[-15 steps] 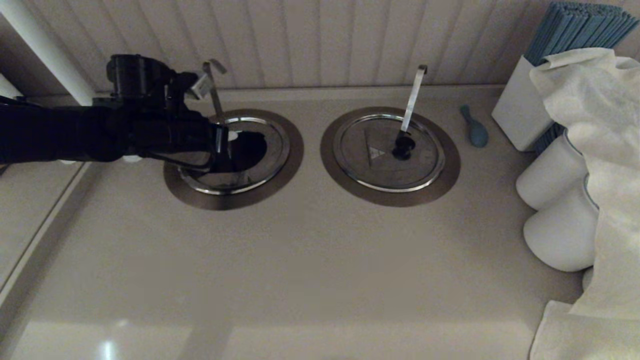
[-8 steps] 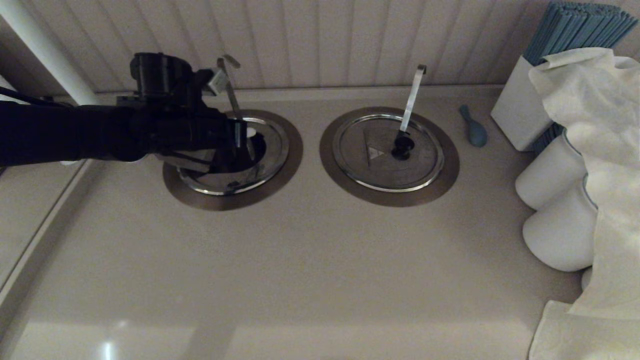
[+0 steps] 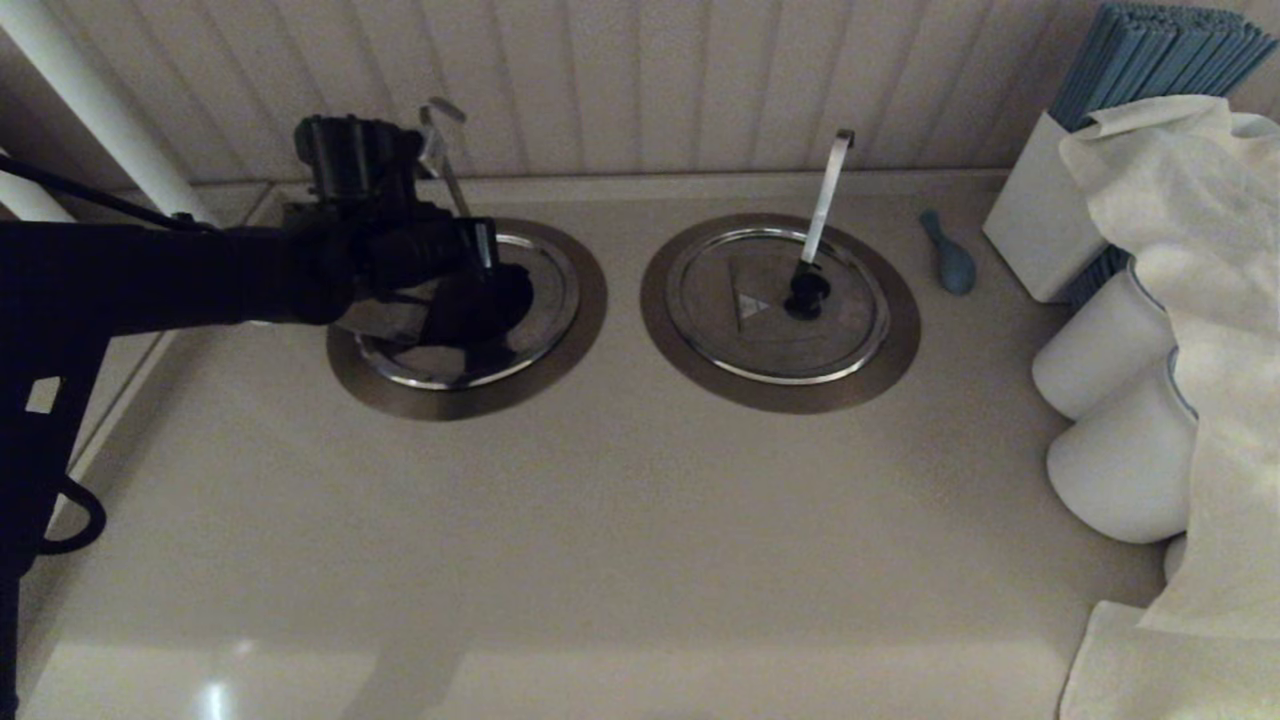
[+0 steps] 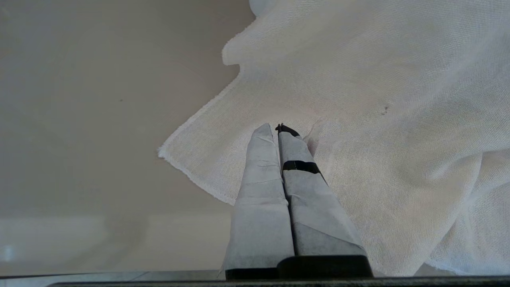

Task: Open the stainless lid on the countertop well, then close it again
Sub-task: Stir with a spoon

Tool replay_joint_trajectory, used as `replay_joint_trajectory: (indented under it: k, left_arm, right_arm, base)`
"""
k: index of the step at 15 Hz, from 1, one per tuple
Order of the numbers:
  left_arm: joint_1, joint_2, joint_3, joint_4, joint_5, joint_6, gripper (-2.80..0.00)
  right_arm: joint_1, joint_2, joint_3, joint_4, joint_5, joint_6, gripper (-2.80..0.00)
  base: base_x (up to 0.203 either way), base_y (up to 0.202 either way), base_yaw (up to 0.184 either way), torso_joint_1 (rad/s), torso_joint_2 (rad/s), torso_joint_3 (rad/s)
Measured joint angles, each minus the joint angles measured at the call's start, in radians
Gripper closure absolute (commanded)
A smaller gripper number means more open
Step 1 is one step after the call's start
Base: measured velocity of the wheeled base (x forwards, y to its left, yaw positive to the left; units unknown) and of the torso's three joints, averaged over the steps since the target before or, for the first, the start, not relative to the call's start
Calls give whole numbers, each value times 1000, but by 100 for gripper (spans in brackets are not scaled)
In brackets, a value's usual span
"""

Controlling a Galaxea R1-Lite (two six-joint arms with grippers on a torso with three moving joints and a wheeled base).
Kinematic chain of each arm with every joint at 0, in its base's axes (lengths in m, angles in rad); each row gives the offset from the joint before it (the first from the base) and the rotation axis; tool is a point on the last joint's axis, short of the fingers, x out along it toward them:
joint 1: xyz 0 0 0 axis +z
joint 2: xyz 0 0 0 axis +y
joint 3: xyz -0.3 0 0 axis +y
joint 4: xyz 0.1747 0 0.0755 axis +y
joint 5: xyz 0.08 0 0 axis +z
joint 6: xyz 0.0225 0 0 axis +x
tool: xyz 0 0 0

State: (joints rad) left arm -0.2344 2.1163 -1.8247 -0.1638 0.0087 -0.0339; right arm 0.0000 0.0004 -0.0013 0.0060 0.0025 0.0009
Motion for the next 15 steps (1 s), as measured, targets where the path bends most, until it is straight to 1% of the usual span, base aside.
replay_joint_trajectory:
  k: [4,7,14,15]
  left_arm:
    - [-49,33,-14,-6,77,22,0]
    - [-74,41,-13,-7,96,25,0]
    - [-99,49,-14,-6,156,31,0]
    - [-99,49,-14,-6,162,31,-49]
  right_arm:
    - [0,0,0,0,0,-1,0]
    - [0,0,0,0,0,-1,0]
    - [0,0,0,0,0,0,0]
    - [0,0,0,0,0,-1,0]
  base:
    - [0,0,0,0,0,0]
    - [0,0,0,0,0,0]
    - [0,0,0,0,0,0]
    - [0,0,0,0,0,0]
